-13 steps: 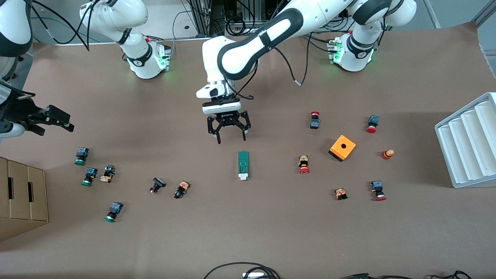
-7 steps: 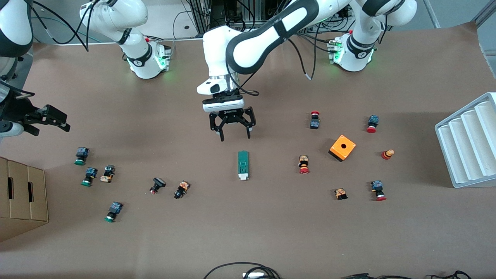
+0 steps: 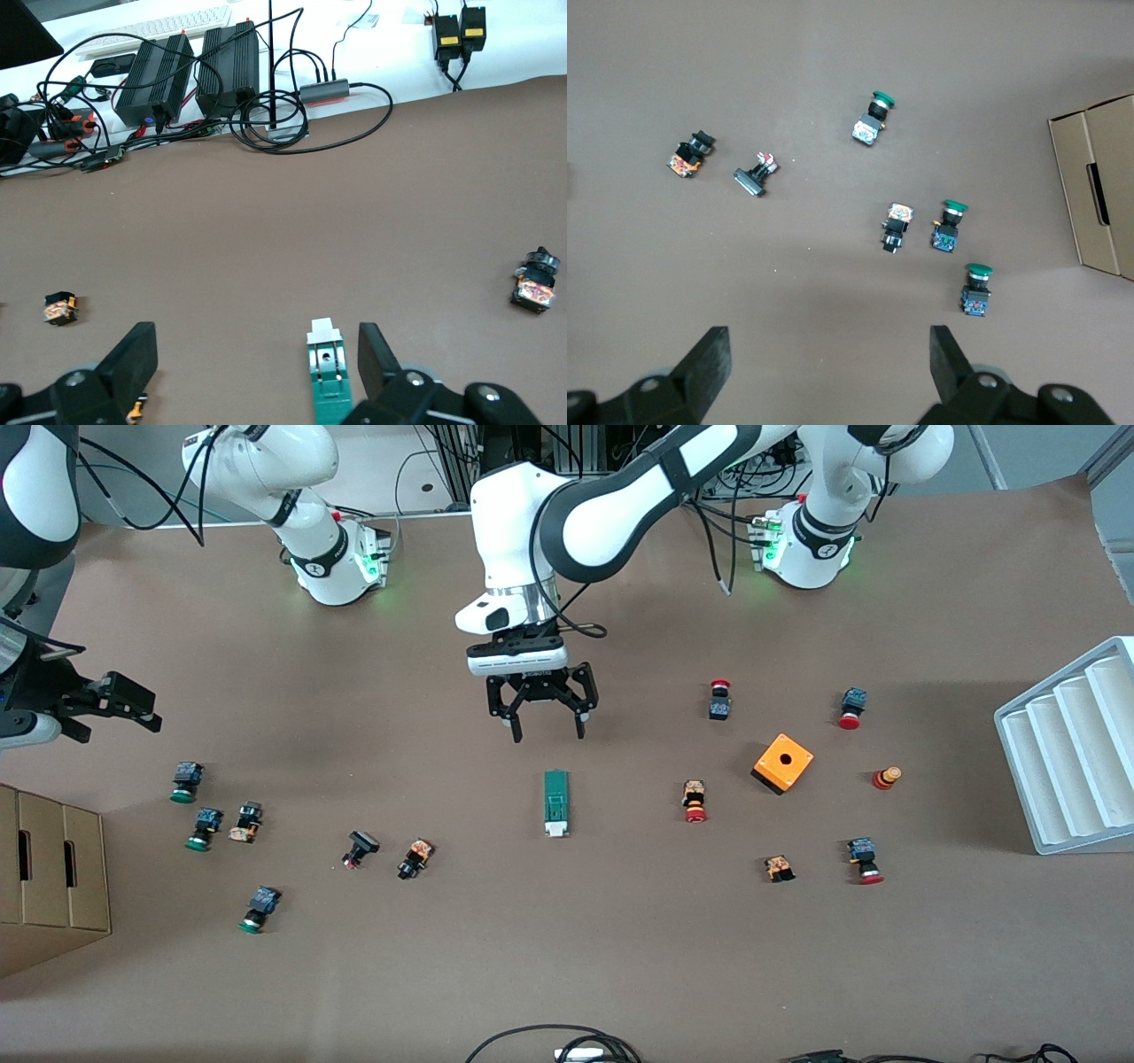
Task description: Close load switch with both arms
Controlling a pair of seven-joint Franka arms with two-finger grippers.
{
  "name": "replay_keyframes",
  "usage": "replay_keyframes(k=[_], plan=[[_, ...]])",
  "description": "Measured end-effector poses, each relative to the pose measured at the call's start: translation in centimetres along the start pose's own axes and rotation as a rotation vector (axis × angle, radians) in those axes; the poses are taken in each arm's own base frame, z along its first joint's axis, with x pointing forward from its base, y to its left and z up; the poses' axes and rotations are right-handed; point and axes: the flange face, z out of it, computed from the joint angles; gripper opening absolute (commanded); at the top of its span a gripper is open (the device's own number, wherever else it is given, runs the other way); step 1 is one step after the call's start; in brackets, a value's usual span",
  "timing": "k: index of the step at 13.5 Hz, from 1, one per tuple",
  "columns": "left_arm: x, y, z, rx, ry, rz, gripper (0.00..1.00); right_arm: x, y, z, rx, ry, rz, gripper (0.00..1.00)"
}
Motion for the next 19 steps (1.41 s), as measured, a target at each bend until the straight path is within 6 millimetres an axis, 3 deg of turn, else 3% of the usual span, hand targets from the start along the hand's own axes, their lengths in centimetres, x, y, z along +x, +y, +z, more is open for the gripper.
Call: replay_keyframes(k=[8, 13, 19], plan=[[6.7, -6.7, -3.2, -0.054, -0.073, 0.024, 1.0, 1.5, 0.1, -0.5, -0.013, 0.022, -0.003, 1.0], [11.1, -12.4, -4.6, -0.103, -0.118, 0.059, 1.0, 1.8, 0.1, -0.7, -0.017, 0.034, -0.004, 1.0], [15.2, -19.9, -3.7, -0.183, -0.206, 0.04, 1.0, 2.0, 0.2, -0.9, -0.02, 0.05, -0.004, 1.0]])
